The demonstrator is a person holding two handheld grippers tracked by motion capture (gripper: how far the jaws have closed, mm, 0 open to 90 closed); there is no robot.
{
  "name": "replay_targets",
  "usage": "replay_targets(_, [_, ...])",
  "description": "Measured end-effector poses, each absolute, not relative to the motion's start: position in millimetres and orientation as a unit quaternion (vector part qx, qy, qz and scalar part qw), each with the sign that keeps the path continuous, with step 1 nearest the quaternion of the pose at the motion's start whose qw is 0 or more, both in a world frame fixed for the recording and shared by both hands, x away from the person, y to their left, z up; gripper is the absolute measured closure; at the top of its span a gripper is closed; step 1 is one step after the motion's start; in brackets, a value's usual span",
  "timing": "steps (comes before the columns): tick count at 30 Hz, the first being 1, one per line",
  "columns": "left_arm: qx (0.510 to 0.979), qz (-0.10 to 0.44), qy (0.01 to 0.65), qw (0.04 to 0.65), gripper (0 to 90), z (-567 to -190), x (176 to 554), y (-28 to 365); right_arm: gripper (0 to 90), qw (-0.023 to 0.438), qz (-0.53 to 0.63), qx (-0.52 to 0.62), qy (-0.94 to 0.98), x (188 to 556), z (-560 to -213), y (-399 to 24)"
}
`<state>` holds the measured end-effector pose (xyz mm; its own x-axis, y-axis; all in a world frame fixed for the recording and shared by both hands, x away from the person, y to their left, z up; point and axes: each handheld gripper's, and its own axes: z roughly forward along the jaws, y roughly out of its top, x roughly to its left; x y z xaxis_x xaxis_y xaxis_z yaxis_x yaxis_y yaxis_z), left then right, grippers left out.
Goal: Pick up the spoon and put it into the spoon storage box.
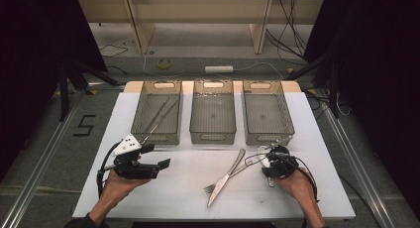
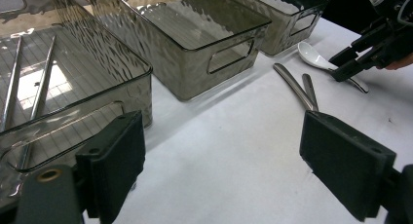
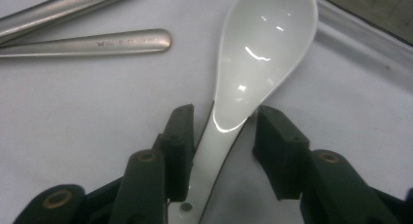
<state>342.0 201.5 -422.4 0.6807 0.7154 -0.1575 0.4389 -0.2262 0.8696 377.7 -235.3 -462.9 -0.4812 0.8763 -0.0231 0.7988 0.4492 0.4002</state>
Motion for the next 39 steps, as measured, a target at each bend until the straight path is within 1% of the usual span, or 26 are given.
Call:
replay_targets(8, [0.772, 0.143, 0.372, 0.496, 16.8, -422.4, 341.9, 201.1, 72.5, 0.112, 0.171, 0.495, 0.845, 379.8, -462.4, -239.9])
replay_targets(15, [0.772, 0.143, 0.372, 0.495, 16.8, -423.1, 342.2, 199.9, 77.3, 0.103, 0.179, 0.487, 0.848, 380.7, -461.8, -242.6])
replay_targets(16, [0.772, 0.143, 0.372, 0.495, 16.8, -423.1, 342.2, 200.0, 79.1, 0.099, 0.183, 0.488, 0.848, 380.6, -461.4, -243.0])
replay_targets(17, [0.773, 0.144, 0.371, 0.494, 16.8, -423.0, 342.4, 200.2, 84.4, 0.096, 0.193, 0.485, 0.848, 380.2, -460.4, -243.9])
replay_targets(18, [0.772, 0.144, 0.371, 0.495, 16.8, -423.0, 342.4, 200.2, 86.1, 0.087, 0.211, 0.48, 0.847, 379.6, -458.1, -245.2])
replay_targets(20, [0.774, 0.143, 0.371, 0.493, 16.8, -423.1, 342.3, 200.1, 86.1, 0.107, 0.19, 0.477, 0.851, 378.9, -458.8, -242.9])
replay_targets(24, [0.775, 0.144, 0.369, 0.492, 16.8, -423.1, 342.3, 200.2, 86.2, 0.096, 0.199, 0.478, 0.85, 380.1, -458.6, -247.9])
replay_targets(29, [0.772, 0.146, 0.37, 0.495, 16.8, -422.9, 342.2, 200.1, 86.4, 0.101, 0.203, 0.472, 0.852, 378.8, -455.1, -248.9])
replay_targets(39, [0.763, 0.145, 0.372, 0.508, 16.8, -420.9, 342.8, 200.9, 86.4, 0.111, 0.258, 0.453, 0.846, 377.3, -432.9, -248.3])
